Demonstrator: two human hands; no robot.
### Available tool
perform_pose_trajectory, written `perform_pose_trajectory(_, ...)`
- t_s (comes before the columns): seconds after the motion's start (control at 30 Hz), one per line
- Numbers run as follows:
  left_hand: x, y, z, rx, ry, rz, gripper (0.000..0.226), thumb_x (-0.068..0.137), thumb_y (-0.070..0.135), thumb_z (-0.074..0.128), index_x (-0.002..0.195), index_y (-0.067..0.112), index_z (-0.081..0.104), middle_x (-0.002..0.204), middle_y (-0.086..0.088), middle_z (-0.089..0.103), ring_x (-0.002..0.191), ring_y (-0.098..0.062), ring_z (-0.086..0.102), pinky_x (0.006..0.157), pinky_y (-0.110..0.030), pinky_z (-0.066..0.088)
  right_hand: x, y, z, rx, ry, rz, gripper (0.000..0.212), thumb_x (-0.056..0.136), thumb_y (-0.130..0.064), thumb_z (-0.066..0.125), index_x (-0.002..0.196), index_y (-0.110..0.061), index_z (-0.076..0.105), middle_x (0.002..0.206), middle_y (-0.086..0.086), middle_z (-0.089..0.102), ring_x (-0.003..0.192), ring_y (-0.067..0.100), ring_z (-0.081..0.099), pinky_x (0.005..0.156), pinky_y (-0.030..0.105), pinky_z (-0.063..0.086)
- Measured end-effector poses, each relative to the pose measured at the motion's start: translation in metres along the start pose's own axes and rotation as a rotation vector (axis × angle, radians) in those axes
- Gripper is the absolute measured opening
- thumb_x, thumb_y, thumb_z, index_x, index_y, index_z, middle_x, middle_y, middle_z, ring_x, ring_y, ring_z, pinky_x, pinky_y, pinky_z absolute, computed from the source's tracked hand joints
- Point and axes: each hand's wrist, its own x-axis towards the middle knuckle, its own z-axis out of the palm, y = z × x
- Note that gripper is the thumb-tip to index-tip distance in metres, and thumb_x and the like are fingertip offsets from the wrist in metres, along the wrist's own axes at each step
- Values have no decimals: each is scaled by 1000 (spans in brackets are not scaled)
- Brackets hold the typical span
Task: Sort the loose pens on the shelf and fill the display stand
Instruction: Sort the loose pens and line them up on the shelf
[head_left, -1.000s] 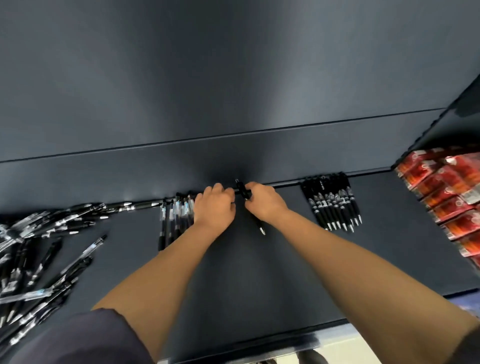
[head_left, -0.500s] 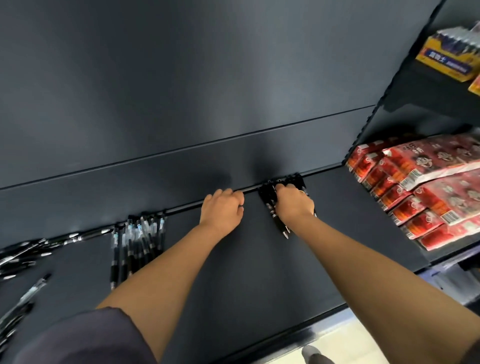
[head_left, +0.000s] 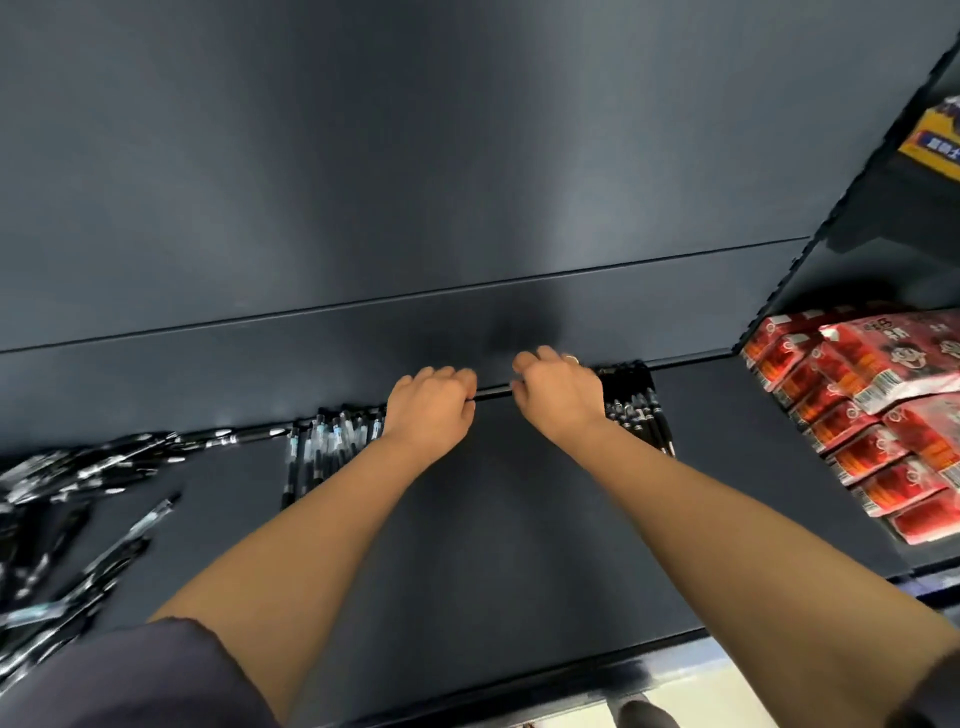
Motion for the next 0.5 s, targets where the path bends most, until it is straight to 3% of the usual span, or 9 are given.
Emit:
perform_pose_trajectory(0.27,-67,-89,-44,61,93,-97,16,93,25,43,98,18,55,98,-1,62,95,-23,55,75,-33,38,3,-128,-8,77,145,-276,27,97,-35,41,102,-18,61,99,1,62,97,26,58,64,32,42)
perform_pose_trajectory(0.5,-126,-170,-79,75,163,-90,20,95,26,38,95,14,54,93,-5,62,90,-27,57,70,-34,38,-9,-242,-5,91,146,-323,27,97,-35,40,103,-18,61,99,1,62,96,24,59,65,31,42)
